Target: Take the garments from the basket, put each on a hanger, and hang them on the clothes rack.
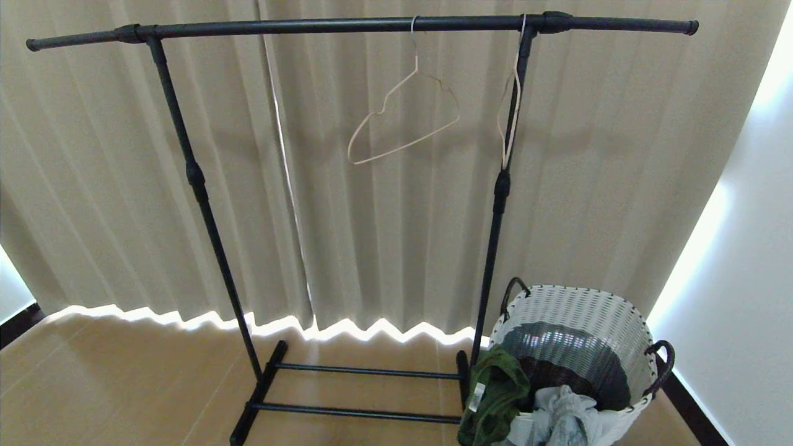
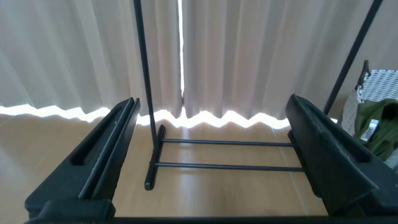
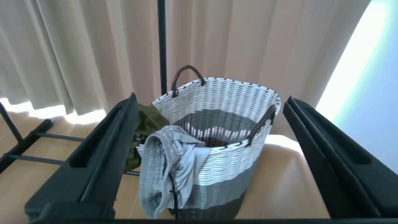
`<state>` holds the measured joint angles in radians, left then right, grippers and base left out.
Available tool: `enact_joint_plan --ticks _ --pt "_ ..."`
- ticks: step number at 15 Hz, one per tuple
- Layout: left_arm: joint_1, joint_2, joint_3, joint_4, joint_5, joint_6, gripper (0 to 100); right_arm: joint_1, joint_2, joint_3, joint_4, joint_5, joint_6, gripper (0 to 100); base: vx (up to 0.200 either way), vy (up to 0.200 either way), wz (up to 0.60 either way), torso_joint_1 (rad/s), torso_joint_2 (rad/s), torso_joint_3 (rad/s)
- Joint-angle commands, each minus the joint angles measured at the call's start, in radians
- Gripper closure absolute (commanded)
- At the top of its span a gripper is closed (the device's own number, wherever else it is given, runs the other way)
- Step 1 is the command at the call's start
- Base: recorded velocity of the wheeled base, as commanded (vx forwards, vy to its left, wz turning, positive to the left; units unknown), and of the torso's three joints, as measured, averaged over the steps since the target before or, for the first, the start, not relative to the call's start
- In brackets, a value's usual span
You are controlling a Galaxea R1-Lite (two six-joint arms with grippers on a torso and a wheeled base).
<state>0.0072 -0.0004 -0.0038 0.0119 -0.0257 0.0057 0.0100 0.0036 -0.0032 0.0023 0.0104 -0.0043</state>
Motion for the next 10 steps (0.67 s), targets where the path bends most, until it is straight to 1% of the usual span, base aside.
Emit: enact_joint_plan --ticks 1,2,10 --pt "0.0 0.0 0.001 0.0 0.0 0.0 0 0.001 -0.001 0.0 0.001 0.0 0.0 0 0.0 0.0 0.0 0.0 0.0 0.0" --pt "0.0 0.0 -0.001 0.0 0.0 0.0 0 0.001 -0.001 0.0 0.001 0.0 0.0 0 0.0 0.0 0.0 0.0 0.0 0.0" --pt "0.0 0.0 0.001 0.0 -0.002 0.002 0 0.001 -0.001 0.0 0.001 0.0 0.0 0 0.2 0.0 0.0 0.002 0.0 0.002"
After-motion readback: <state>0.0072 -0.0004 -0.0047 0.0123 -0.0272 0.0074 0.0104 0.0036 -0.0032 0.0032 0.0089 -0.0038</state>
